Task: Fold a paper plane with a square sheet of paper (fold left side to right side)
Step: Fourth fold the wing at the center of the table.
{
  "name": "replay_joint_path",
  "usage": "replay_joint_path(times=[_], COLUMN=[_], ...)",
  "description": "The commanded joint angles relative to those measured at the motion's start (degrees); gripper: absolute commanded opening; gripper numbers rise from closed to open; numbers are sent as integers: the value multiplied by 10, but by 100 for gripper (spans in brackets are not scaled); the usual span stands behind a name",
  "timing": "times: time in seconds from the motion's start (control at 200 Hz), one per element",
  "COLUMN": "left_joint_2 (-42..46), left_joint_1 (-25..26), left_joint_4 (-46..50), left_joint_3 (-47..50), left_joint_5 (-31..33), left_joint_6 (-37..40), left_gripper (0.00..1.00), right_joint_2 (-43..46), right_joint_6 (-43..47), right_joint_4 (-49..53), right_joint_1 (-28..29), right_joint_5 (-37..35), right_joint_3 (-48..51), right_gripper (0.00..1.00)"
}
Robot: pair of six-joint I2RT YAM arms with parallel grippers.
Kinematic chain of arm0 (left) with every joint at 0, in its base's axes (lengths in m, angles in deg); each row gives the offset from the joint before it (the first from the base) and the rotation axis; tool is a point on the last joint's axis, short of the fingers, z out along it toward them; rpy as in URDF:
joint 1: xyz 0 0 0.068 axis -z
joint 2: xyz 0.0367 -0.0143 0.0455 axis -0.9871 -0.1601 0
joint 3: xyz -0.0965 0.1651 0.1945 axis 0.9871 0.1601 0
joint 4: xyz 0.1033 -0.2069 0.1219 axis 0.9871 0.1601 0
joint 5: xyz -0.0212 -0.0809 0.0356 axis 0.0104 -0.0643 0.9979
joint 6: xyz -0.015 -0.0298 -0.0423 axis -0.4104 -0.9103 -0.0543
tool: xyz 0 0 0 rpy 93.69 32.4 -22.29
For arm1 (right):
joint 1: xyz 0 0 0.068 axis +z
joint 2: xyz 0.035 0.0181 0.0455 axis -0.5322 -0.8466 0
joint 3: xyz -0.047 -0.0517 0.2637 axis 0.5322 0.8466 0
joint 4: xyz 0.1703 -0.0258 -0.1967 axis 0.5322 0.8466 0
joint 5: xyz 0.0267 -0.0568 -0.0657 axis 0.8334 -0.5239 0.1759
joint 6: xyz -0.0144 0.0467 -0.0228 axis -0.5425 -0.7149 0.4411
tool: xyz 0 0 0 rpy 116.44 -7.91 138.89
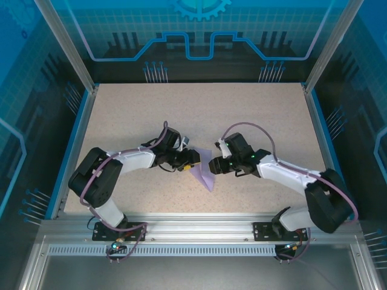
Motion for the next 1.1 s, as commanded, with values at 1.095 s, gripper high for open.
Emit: replay_joint_path(times=[1.095], left_joint_2=[47], left_joint_1=[6], left_joint_4=[-26], left_joint_3=[0], left_joint_5=[-6], left_joint_6=[-29], left_gripper=[65], right_joint_2=[-29], right_joint_6=[-68], right_joint_4=[-22], right_joint_1=[184], right_joint_5=[-153], right_joint_3=[34], right_gripper=[56])
